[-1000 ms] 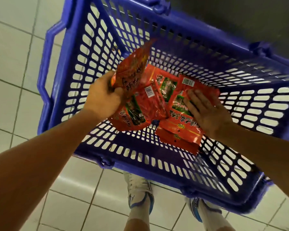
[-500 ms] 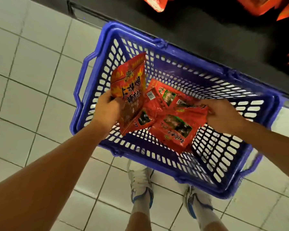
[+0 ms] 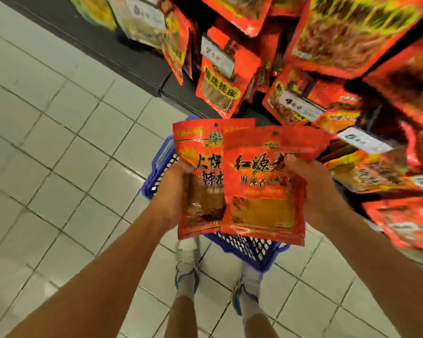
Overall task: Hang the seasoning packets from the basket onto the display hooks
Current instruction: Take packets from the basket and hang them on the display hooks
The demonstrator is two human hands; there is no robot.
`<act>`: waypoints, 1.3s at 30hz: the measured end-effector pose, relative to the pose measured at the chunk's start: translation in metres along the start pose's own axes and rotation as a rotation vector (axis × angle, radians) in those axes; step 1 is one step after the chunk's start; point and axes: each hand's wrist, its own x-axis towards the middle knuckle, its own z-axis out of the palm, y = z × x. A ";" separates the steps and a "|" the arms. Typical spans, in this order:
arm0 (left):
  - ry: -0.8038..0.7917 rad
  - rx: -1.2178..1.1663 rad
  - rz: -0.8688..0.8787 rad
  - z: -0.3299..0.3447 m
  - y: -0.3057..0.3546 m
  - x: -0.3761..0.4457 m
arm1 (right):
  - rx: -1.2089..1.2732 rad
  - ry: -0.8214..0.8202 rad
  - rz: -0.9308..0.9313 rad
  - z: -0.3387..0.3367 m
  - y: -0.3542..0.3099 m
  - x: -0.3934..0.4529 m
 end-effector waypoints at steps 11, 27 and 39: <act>0.073 0.199 0.392 0.103 0.120 -0.235 | -0.330 0.294 -0.507 0.045 -0.225 -0.218; -0.546 0.478 0.877 0.314 0.292 -0.497 | -0.114 0.705 -1.156 0.049 -0.440 -0.523; -0.696 0.424 0.985 0.474 0.250 -0.583 | 0.077 0.881 -1.247 -0.079 -0.490 -0.657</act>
